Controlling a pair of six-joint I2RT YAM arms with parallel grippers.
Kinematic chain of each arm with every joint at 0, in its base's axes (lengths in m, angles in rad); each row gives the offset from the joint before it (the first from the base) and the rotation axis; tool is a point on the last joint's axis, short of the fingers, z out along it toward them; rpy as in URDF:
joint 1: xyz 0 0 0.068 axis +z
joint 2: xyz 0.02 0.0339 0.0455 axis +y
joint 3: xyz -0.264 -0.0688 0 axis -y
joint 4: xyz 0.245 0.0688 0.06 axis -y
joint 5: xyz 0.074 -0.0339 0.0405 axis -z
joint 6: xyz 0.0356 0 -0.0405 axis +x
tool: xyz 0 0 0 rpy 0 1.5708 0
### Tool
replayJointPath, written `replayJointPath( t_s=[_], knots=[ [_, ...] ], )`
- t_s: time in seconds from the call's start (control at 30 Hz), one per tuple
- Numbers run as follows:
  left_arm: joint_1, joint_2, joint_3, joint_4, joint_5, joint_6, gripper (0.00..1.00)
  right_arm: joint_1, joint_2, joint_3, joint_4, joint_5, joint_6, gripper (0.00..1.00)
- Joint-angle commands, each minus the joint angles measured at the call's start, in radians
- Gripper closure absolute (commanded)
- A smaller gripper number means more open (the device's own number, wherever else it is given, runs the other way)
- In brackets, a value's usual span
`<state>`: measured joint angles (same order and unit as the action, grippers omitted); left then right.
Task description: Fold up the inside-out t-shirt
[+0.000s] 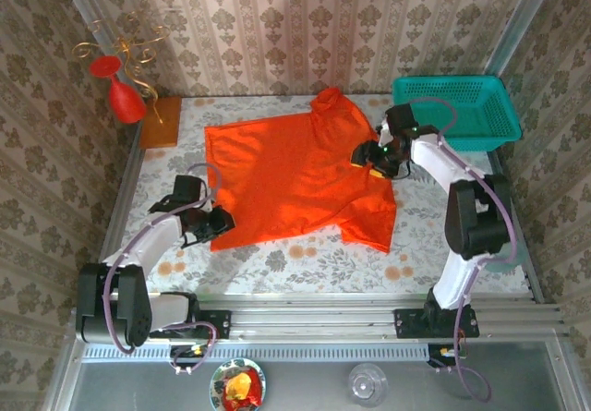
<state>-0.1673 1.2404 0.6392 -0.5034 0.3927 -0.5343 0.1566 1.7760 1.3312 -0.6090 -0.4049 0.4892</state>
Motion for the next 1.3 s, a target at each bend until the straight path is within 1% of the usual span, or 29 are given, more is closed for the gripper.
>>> replayJointPath(
  t_s=[0.0,0.1,0.3,0.4,0.47,0.53,0.67,0.77,0.9,1.07,1.27],
  knots=[
    [-0.043,0.040,-0.008,-0.018,-0.063,-0.034,0.81,0.018,-0.046,-0.144,-0.026,-0.031,0.005,0.35],
    [-0.044,0.063,-0.037,-0.009,-0.118,-0.076,0.78,0.024,-0.108,-0.282,0.006,-0.021,0.054,0.35],
    [0.054,0.061,-0.121,0.028,-0.129,-0.105,0.77,0.033,-0.238,-0.544,0.067,0.076,0.181,0.35],
    [0.077,0.045,-0.134,0.022,-0.141,-0.095,0.77,0.061,-0.291,-0.612,0.068,0.118,0.216,0.34],
    [0.086,0.038,-0.136,0.013,-0.145,-0.086,0.77,0.075,-0.324,-0.625,0.058,0.132,0.229,0.34],
    [0.095,0.026,-0.133,0.007,-0.140,-0.078,0.77,0.091,-0.364,-0.616,0.015,0.172,0.236,0.34],
    [0.096,-0.023,-0.124,0.004,-0.102,-0.077,0.75,0.132,-0.461,-0.576,-0.067,0.222,0.233,0.36],
    [0.095,-0.070,-0.113,-0.020,-0.098,-0.084,0.74,0.164,-0.513,-0.572,-0.135,0.257,0.242,0.41],
    [0.095,-0.116,-0.106,-0.048,-0.101,-0.094,0.73,0.246,-0.570,-0.612,-0.189,0.325,0.302,0.48],
    [0.095,-0.155,-0.107,-0.067,-0.115,-0.108,0.73,0.302,-0.607,-0.687,-0.200,0.364,0.358,0.57],
    [0.095,-0.157,-0.110,-0.069,-0.117,-0.111,0.73,0.322,-0.587,-0.735,-0.160,0.362,0.375,0.60]
  ],
)
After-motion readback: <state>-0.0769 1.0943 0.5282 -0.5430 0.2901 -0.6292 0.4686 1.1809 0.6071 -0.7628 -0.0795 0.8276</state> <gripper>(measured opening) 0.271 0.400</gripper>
